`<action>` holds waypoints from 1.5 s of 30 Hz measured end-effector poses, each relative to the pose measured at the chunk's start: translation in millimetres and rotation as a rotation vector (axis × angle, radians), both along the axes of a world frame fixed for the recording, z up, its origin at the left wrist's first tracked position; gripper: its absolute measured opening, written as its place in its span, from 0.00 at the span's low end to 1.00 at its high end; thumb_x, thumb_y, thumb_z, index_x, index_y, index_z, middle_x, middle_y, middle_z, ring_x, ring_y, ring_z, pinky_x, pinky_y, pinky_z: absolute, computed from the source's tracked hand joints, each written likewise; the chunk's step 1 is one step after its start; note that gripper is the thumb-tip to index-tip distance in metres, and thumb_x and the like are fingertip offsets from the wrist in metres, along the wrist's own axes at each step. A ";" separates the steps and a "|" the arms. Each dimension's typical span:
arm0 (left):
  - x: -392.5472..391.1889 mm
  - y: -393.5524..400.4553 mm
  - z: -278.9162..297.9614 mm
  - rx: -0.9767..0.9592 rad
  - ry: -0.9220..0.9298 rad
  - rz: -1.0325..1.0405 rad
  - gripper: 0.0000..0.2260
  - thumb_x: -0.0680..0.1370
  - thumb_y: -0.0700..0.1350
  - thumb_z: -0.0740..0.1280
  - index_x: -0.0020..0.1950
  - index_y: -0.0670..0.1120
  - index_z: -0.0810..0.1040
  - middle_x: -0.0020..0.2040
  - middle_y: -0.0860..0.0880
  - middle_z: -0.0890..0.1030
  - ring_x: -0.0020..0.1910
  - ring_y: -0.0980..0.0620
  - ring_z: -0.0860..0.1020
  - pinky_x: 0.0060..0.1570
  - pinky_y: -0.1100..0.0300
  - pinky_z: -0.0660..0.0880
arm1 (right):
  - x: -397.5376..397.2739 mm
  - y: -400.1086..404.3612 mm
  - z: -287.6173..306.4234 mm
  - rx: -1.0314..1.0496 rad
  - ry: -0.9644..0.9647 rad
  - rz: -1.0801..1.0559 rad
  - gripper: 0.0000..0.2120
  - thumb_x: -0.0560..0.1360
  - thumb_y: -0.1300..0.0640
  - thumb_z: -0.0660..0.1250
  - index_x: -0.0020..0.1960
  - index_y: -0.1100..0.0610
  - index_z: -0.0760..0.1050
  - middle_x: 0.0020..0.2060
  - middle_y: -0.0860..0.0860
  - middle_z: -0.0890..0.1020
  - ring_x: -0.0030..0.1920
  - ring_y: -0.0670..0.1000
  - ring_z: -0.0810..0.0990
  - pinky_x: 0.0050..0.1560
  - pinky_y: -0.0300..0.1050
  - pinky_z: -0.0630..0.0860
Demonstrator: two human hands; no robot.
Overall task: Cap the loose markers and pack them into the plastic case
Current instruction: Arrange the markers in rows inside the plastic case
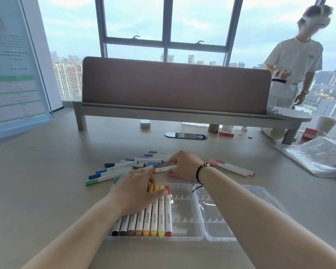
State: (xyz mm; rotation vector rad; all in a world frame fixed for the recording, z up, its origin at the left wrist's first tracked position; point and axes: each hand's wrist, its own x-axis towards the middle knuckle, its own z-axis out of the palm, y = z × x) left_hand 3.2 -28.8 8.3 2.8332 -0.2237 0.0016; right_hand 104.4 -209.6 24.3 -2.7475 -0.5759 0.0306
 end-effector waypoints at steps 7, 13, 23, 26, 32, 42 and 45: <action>2.6 3.2 -2.0 -0.039 -0.042 0.094 0.26 0.69 0.76 0.60 0.51 0.56 0.67 0.46 0.60 0.74 0.48 0.57 0.75 0.53 0.55 0.75 | 2.5 16.0 2.9 -0.306 -0.242 0.107 0.11 0.80 0.49 0.62 0.58 0.47 0.80 0.60 0.48 0.78 0.62 0.53 0.72 0.63 0.50 0.66; 1.4 3.2 -1.0 -0.072 -0.071 0.105 0.23 0.72 0.72 0.62 0.54 0.55 0.68 0.46 0.58 0.74 0.50 0.55 0.74 0.54 0.56 0.73 | -33.0 -8.0 17.5 0.209 -0.187 -0.040 0.08 0.79 0.52 0.66 0.51 0.54 0.81 0.42 0.47 0.83 0.44 0.47 0.79 0.45 0.44 0.76; -1.8 -4.8 -3.5 -0.183 -0.080 -0.066 0.21 0.76 0.65 0.64 0.67 0.61 0.67 0.54 0.63 0.72 0.54 0.62 0.72 0.57 0.56 0.75 | -113.4 -44.4 -0.1 0.678 0.287 -0.218 0.12 0.75 0.57 0.73 0.53 0.52 0.72 0.34 0.56 0.84 0.26 0.46 0.73 0.31 0.42 0.70; -4.3 -8.8 -2.6 -0.202 -0.084 -0.109 0.23 0.76 0.63 0.65 0.69 0.63 0.65 0.59 0.64 0.73 0.56 0.62 0.73 0.56 0.58 0.76 | -120.9 -34.0 -2.6 0.492 0.203 -0.128 0.09 0.74 0.54 0.72 0.49 0.49 0.72 0.32 0.49 0.84 0.23 0.41 0.73 0.29 0.38 0.70; -6.1 -12.3 -2.9 -0.146 -0.105 -0.157 0.21 0.78 0.61 0.64 0.70 0.61 0.68 0.63 0.62 0.73 0.55 0.63 0.71 0.45 0.68 0.66 | -124.0 -26.6 -10.4 0.366 0.122 -0.085 0.05 0.74 0.49 0.70 0.45 0.46 0.74 0.35 0.47 0.85 0.33 0.43 0.83 0.40 0.48 0.82; -10.6 -13.7 1.6 -0.104 -0.069 -0.197 0.21 0.77 0.67 0.61 0.66 0.62 0.72 0.60 0.62 0.74 0.51 0.65 0.73 0.41 0.71 0.67 | -120.7 -44.2 -5.2 0.317 0.158 0.123 0.06 0.73 0.46 0.73 0.46 0.47 0.82 0.37 0.40 0.85 0.35 0.45 0.82 0.41 0.45 0.80; -12.2 -14.2 2.4 -0.087 -0.052 -0.219 0.24 0.75 0.70 0.60 0.68 0.62 0.70 0.61 0.63 0.74 0.51 0.66 0.72 0.40 0.71 0.65 | -121.6 -46.1 -3.6 0.294 0.150 0.147 0.12 0.69 0.39 0.75 0.46 0.45 0.82 0.39 0.37 0.84 0.37 0.46 0.80 0.43 0.45 0.79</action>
